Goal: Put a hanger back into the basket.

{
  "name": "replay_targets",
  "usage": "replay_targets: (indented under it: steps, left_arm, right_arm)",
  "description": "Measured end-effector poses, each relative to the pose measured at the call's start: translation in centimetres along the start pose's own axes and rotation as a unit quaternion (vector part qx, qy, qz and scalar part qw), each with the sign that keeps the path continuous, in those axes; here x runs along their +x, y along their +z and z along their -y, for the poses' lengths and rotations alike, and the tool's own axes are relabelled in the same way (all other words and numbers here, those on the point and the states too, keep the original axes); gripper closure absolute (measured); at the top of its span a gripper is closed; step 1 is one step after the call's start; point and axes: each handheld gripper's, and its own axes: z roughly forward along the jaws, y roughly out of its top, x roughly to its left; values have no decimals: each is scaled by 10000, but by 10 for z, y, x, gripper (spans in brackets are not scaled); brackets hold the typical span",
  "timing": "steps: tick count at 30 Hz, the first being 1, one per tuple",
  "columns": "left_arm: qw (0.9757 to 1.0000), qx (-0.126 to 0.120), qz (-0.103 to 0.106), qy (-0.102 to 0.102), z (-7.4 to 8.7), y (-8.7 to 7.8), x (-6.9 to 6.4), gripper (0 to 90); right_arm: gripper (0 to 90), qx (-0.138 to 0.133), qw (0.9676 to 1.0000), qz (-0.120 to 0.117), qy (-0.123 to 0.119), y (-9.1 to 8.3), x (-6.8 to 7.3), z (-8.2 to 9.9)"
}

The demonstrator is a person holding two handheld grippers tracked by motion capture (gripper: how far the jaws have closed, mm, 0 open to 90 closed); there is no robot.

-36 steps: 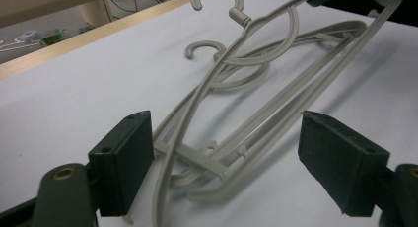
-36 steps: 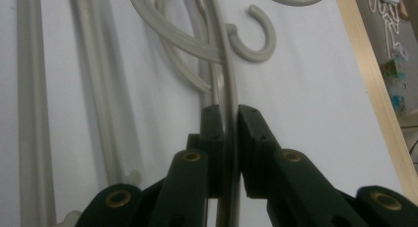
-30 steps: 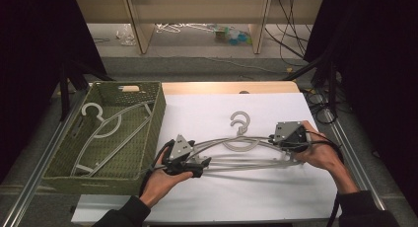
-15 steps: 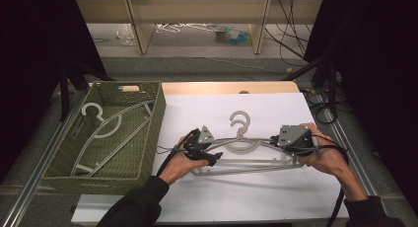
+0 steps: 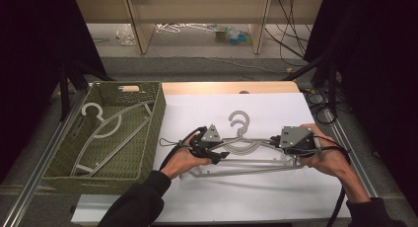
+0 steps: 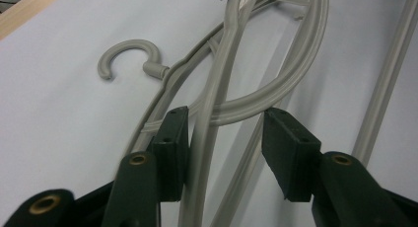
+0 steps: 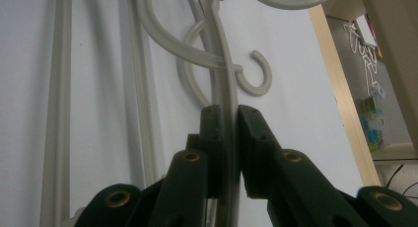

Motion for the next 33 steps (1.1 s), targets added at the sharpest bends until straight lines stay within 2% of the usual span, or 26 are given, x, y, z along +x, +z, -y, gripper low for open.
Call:
replay_targets:
  steps: [2, 7, 8, 12, 15, 16, 17, 18, 23, 26, 29, 33]
  left_arm:
    - [9999, 42, 40, 85, 0, -2, 1, 562]
    - [9994, 25, 340, -2, -1, -7, 0, 615]
    - [9989, 49, 461, -3, -1, -8, 1, 630]
    - [9976, 65, 689, -37, -1, -12, 3, 654]
    - [9962, -104, 855, -151, -1, -15, 5, 650]
    - [9959, -152, 865, -211, -2, -16, 5, 644]
    - [9956, -201, 872, -274, -3, -16, 5, 634]
    - [9950, -249, 907, -325, -4, -16, 5, 621]
    - [9955, -278, 852, -309, -6, -16, 4, 613]
    - [9944, -350, 890, -447, -6, -15, 4, 623]
    - [9943, -429, 860, -467, -8, -15, 3, 652]
    - [9924, -552, 963, -525, -10, -17, 2, 703]
  right_arm:
    - [817, -27, 10000, 24, -48, -1, -1, 0]
    - [817, -81, 9998, 0, -159, -3, 0, 1]
    - [817, -92, 9998, 5, -195, -3, 0, 2]
    - [817, -125, 9997, -46, -220, -4, 1, 2]
    - [816, -143, 9995, -27, -269, -4, 1, 2]
    - [817, -196, 9996, -39, -186, -3, 2, 2]
    - [818, -177, 9994, -35, -289, -4, 1, 2]
    - [818, -191, 9994, -44, -271, -4, 1, 1]
    - [818, -230, 9993, -100, -283, -2, 2, 0]
    - [818, -246, 9992, -97, -284, -2, 2, 0]
    - [817, -276, 9991, -133, -308, -1, 2, 0]
    - [815, -296, 9987, -141, -390, 0, 1, 1]
